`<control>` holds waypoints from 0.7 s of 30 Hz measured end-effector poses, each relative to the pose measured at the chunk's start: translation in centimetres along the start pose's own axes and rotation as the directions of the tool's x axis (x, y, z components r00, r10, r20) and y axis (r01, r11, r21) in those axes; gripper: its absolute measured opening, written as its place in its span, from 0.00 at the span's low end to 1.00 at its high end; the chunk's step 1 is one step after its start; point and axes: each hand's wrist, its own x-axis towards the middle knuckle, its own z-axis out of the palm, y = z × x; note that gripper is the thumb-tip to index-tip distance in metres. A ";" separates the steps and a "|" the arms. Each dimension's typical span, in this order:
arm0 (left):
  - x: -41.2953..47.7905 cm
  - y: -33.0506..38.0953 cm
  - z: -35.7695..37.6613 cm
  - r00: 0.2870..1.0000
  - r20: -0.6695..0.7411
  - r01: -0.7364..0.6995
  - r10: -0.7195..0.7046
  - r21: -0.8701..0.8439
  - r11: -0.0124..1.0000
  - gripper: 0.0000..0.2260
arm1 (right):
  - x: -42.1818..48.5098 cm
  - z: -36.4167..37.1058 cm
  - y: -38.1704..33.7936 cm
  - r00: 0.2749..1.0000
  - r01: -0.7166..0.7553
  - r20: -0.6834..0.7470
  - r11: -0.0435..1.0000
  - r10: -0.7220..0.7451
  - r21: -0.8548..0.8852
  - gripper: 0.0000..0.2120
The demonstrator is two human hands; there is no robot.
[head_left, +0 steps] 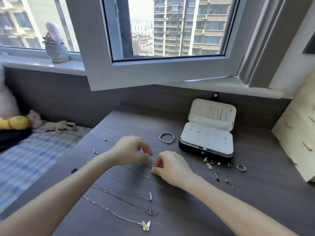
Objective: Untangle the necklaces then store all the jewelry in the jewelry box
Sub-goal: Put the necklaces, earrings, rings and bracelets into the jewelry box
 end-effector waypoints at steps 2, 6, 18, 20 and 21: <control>0.2 0.0 0.5 0.999 0.026 -0.045 0.045 0.019 0.999 0.04 | 0.1 0.1 0.0 1.000 -0.006 0.002 1.000 0.006 0.005 0.10; 0.8 -0.2 1.0 0.986 0.056 -0.163 0.160 0.060 0.985 0.04 | 0.2 0.3 0.1 1.000 -0.023 0.008 1.000 0.022 0.009 0.08; 1.4 -1.4 1.2 0.892 0.076 -0.452 0.445 0.134 0.882 0.03 | 0.2 -0.1 1.5 0.999 -0.022 -0.024 0.956 0.031 0.293 0.10; 1.3 -1.7 1.7 0.858 0.033 -0.510 0.513 0.186 0.840 0.05 | 0.3 -0.3 1.7 0.999 -0.027 -0.023 0.934 0.038 0.357 0.09; 1.2 -1.8 1.9 0.846 0.023 -0.524 0.532 0.223 0.822 0.05 | 0.4 -0.4 1.8 0.999 -0.032 -0.021 0.915 0.044 0.403 0.09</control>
